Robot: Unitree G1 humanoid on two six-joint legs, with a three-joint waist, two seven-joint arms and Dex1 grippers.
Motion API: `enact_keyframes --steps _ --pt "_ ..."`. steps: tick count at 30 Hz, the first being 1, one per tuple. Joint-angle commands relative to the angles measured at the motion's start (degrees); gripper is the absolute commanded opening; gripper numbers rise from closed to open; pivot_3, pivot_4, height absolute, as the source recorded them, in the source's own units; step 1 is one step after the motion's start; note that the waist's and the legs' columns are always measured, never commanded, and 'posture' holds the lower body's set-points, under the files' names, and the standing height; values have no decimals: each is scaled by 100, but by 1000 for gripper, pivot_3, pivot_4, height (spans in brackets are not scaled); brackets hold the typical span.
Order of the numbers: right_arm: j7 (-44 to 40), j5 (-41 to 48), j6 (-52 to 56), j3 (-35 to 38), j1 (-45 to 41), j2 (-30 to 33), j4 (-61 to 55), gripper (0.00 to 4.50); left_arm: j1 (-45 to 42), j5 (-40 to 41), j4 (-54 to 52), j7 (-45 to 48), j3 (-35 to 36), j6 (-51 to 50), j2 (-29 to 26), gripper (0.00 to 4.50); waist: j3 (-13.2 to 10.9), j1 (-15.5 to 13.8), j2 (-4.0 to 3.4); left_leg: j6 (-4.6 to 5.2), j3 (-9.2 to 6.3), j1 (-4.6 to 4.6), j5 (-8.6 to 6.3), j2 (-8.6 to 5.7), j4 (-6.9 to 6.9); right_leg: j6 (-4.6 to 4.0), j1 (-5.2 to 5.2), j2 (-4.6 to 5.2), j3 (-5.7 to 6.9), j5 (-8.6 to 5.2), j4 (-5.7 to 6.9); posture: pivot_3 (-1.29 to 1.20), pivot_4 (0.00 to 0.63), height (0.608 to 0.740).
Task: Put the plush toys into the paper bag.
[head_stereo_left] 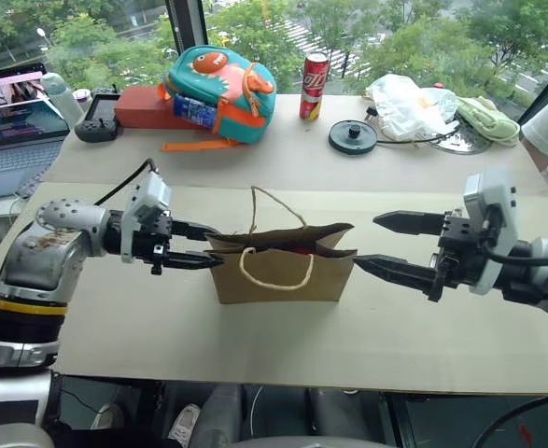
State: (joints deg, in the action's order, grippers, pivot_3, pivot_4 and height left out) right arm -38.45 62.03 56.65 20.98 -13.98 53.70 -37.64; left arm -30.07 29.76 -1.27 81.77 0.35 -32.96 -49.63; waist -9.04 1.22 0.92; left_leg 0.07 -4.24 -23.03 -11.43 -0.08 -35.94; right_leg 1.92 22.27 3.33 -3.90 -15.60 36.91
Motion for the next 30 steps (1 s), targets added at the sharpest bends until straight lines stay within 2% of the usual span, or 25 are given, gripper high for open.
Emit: enact_keyframes --steps 1,9,16,20,25,28,30 --pt "-7 14 -108 155 22 149 -36 4500 68 330 -309 -202 426 -315 -173 2664 0 -1 0 0 1 1 0 0 0 0 0 0 0 0 0 0 150 740" --pt "23 -145 -140 107 24 232 106 4500 512 706 -539 -564 1028 -756 -386 2664 0 -2 -1 0 3 2 0 1 2 -1 0 2 -2 1 -1 0 150 740" --pt "211 -421 -101 91 80 242 207 4500 1048 662 -583 -907 1328 -625 -348 2664 0 -16 -1 0 3 3 0 1 3 -2 0 3 -2 1 -2 0 150 740" --pt "889 -843 -94 209 154 48 291 4500 1433 547 -588 -1871 1755 -388 187 2664 0 -26 -1 0 3 7 0 3 5 -2 -1 7 -4 1 -2 0 150 740" --pt "2655 -1605 99 102 366 -917 178 4500 1939 -228 -733 -4288 2226 391 1664 2664 0 -50 2 -1 1 10 0 4 2 -4 -4 14 -10 5 0 0 150 740" --pt "3876 -2756 -170 -419 693 -1617 27 4500 2249 -338 -1040 -5302 2242 497 2559 2664 5 -52 3 -2 -3 -1 0 1 2 -6 3 16 -11 9 4 0 150 740" --pt "4444 -3546 -784 -719 959 -2194 142 4500 2297 -453 -1090 -5855 2217 605 3045 2664 9 -71 4 -2 -2 5 -1 0 2 -5 -1 20 -12 9 6 0 150 740"
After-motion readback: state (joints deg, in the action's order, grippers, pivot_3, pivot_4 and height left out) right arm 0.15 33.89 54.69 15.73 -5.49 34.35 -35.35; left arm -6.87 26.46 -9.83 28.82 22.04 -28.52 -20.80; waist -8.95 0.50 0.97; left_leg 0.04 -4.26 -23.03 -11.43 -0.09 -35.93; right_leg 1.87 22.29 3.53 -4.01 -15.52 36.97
